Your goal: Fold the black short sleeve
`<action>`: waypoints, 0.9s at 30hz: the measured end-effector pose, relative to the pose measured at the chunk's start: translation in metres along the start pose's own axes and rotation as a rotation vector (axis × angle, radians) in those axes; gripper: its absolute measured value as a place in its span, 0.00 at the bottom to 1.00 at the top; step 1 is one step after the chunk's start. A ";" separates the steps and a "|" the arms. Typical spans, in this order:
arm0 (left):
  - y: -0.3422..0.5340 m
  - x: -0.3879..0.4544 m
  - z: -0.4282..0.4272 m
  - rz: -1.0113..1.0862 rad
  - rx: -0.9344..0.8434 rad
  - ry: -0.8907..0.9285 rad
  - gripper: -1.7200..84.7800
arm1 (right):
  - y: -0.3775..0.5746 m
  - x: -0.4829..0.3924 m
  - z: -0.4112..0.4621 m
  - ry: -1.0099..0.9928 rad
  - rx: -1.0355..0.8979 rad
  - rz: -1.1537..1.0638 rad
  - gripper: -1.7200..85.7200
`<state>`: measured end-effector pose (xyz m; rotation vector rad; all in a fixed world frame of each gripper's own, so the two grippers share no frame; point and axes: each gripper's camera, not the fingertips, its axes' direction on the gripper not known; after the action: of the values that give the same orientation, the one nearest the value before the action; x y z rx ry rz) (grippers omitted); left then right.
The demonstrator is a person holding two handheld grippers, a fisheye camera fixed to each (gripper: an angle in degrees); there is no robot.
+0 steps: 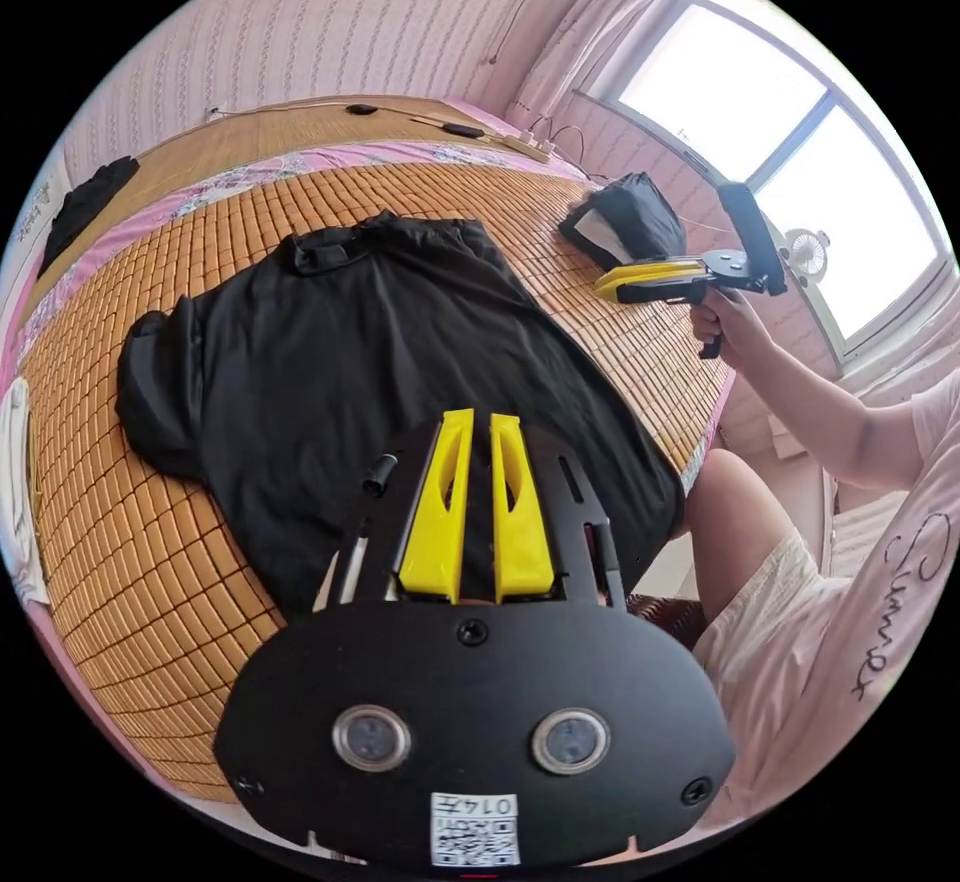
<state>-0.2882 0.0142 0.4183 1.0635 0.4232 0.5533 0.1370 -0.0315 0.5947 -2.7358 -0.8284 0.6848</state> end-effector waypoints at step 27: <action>-0.197 -0.103 0.068 -0.380 -0.245 -0.060 0.07 | -0.141 0.033 0.068 -0.023 -0.187 0.182 0.04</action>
<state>-0.2869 -0.1699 0.2766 0.7384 0.4777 0.2260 0.0619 0.1070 0.5673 -3.0051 -0.6849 0.7061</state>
